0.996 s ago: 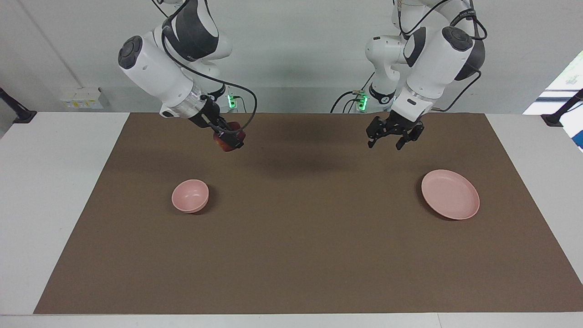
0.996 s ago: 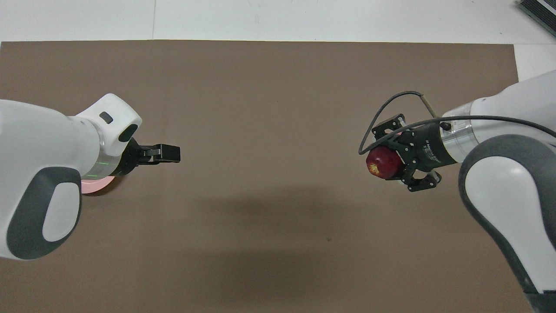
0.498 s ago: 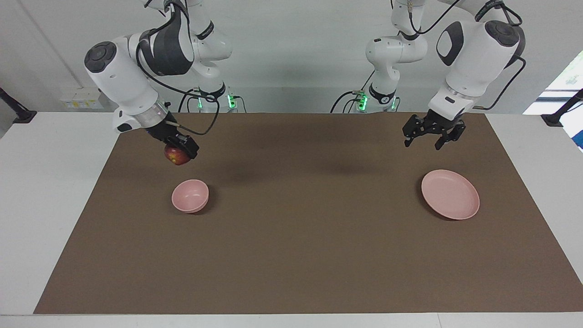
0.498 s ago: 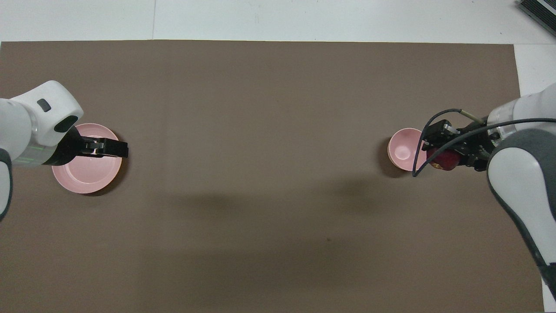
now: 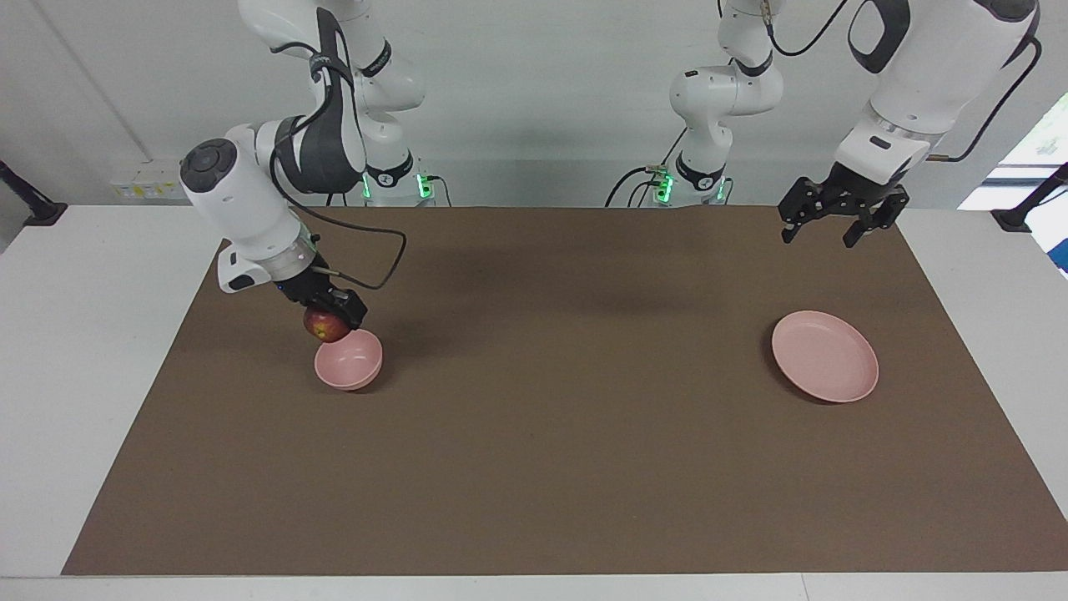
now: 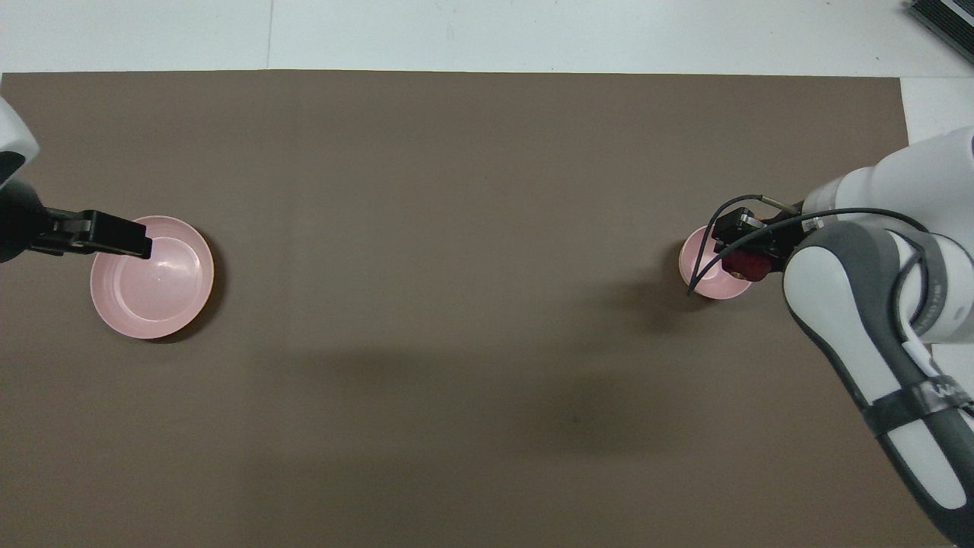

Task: Move apple from plate to bowl
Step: 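Lower the apple into the pink bowl with the right gripper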

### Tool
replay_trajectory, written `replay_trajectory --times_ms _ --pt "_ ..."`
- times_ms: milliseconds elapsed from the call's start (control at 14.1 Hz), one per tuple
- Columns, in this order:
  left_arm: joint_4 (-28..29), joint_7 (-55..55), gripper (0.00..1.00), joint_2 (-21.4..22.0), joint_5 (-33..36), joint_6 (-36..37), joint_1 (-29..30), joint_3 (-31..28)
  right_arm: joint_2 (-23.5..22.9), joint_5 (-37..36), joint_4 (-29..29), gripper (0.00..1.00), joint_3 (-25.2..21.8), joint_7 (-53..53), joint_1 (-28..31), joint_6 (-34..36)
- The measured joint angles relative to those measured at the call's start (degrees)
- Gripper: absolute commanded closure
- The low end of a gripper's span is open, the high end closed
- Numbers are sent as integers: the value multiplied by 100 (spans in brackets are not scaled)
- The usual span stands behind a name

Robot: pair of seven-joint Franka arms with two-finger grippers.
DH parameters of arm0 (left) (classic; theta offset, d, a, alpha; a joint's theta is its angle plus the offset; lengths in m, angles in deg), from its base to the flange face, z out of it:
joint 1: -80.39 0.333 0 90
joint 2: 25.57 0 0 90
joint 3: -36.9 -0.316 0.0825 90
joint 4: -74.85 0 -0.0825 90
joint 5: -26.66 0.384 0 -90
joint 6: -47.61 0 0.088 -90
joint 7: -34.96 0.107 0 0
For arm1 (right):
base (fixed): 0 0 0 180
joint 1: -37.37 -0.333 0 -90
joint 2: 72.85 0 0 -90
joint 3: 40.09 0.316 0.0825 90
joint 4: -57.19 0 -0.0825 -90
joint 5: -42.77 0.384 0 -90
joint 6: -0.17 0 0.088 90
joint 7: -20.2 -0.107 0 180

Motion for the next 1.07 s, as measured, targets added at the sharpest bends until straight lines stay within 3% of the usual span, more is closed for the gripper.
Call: replay_trajectory --times_ms 285,1067 --pt "-402 218 0 -81 52 468 -182 -211 -244 -9 -249 100 8 2 -20 -490" --pt "-144 258 0 79 147 719 -243 -292 -589 -24 -361 100 7 2 -116 -1239"
